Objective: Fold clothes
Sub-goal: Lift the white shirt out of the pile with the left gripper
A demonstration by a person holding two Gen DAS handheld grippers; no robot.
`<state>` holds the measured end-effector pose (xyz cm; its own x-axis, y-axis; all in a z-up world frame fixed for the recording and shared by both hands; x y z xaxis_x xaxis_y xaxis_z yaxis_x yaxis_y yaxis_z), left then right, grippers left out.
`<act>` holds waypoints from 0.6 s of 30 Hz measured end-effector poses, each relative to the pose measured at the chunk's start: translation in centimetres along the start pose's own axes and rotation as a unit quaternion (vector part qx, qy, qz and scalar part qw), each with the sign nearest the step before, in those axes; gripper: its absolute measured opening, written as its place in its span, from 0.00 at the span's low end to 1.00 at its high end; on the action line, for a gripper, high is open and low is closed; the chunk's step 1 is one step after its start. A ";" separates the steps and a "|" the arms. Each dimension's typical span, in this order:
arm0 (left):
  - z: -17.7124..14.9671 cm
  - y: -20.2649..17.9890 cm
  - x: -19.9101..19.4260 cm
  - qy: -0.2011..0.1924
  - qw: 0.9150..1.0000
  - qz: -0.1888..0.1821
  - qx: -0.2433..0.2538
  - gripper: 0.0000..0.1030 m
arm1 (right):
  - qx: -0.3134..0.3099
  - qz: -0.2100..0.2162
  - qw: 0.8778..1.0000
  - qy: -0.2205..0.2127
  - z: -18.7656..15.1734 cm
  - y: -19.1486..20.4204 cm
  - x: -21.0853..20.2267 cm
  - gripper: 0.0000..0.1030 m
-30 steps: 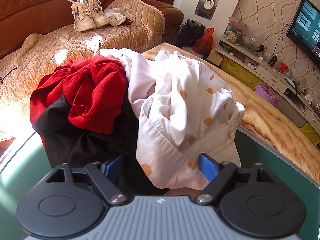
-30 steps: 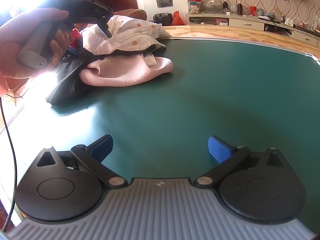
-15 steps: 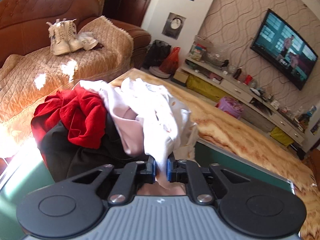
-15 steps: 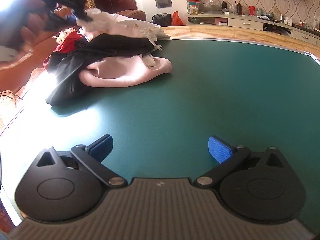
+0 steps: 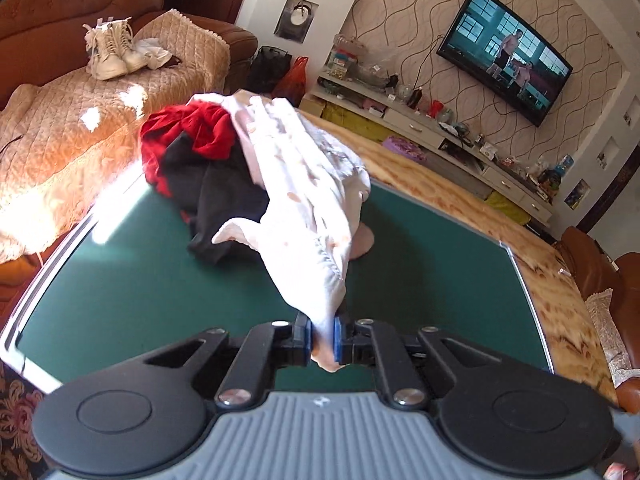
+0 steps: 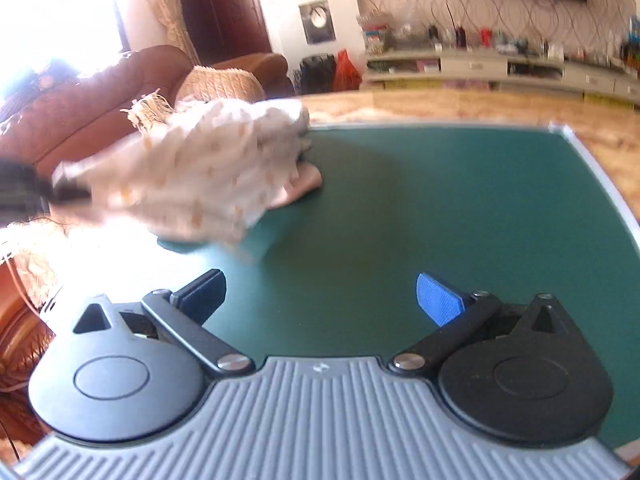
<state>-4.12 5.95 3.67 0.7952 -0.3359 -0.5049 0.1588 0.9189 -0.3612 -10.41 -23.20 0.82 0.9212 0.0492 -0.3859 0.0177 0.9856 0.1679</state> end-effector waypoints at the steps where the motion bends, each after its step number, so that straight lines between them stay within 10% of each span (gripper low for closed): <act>1: -0.8 0.3 -1.2 0.000 1.000 0.003 0.003 0.10 | -0.013 -0.003 1.000 -0.007 0.9 0.1 -1.5 1.00; 11: -3.5 1.3 -10.5 -0.022 0.999 0.003 0.023 0.10 | -0.080 -0.037 0.995 -0.055 4.5 2.1 -13.1 1.00; 18: -4.1 3.1 -10.3 -0.011 0.999 0.035 0.018 0.10 | -0.074 -0.028 0.996 -0.037 5.1 2.4 -14.8 1.00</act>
<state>-14.19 11.40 4.51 0.8172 -0.2666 -0.5111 0.1231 0.9469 -0.2970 -21.99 -22.38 11.52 0.9464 -0.0124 -0.3228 0.0169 0.9998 0.0112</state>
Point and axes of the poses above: each gripper's, at about its wrist camera, not at the fingertips, and x roughly the way its jaws point, y to its left, z to its top, the point moved 6 cm from there along x, roughly the way its jaws point, and after that the axes turned 15 degrees about -y, right-handed, at the moved point
